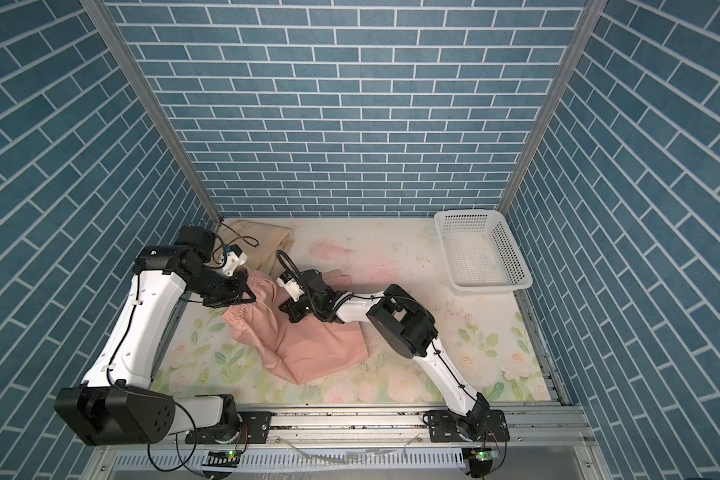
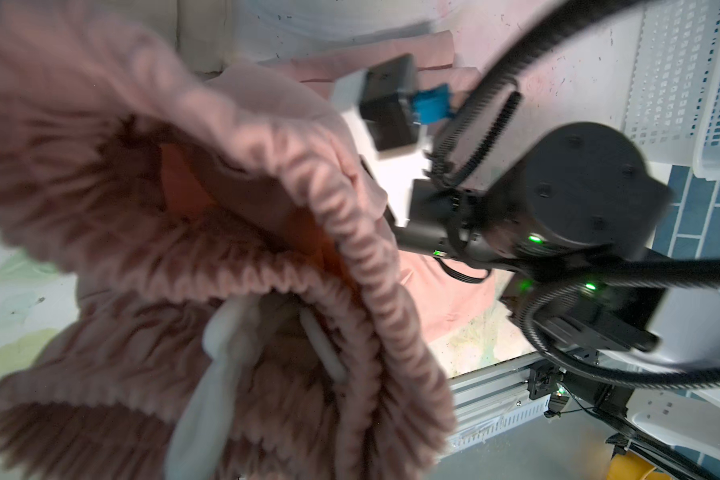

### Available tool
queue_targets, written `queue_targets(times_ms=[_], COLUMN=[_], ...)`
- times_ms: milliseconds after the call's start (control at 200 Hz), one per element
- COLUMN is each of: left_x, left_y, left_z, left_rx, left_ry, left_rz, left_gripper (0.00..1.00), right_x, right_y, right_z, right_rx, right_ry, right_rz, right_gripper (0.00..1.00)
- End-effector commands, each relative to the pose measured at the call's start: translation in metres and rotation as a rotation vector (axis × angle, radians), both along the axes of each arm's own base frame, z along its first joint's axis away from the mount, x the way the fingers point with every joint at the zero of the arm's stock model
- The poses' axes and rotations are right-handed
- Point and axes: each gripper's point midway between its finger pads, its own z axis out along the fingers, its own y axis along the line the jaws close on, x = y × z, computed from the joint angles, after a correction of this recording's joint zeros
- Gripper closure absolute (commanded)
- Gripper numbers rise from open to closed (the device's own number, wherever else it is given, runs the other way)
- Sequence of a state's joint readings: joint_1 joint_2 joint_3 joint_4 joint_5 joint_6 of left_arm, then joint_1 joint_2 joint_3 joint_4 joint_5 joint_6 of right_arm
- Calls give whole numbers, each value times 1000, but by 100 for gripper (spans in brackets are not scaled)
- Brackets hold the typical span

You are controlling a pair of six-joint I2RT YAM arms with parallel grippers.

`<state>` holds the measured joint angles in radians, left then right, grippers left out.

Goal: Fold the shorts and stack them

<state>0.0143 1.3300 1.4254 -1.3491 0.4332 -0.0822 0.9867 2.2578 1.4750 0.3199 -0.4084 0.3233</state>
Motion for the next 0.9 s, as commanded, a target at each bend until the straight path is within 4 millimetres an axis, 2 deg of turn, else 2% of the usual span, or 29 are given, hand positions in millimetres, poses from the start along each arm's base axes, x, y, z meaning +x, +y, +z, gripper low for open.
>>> queue_targets(times_ms=[0,120,245,410,495,640,735,810,895], left_x=[4,5,6,6,5,1,-2,-7,-6], left_y=[8,10,8,7,9,11,10,11,2], left_z=[0,1,3,3,3,-1,0,1,-1], left_rx=[52,66,53,51,59,67,76,159,182], left_ry=[6,6,-6,-7,-7,-1,-9,9,24], left_rz=[20,20,21,15,16,38,47,21,-9], left_gripper=[100,100,100,100,100,100,100,100,100], right_x=[-8,-62,-119,-172,-191,-202,-195,-176,-146], right_y=[-27,-47,-51,-46,-37,-12,-7,-19,-47], right_z=[58,48,30,0,-12,-21,-13,7,30], right_rx=[53,-40,-105,-173,-191,-202,-205,-167,-107], right_ry=[-114,-152,-141,-103,-102,-81,-79,-63,-1], right_rz=[17,155,309,470,535,575,541,451,312], right_gripper=[100,100,100,100,100,100,100,98,94])
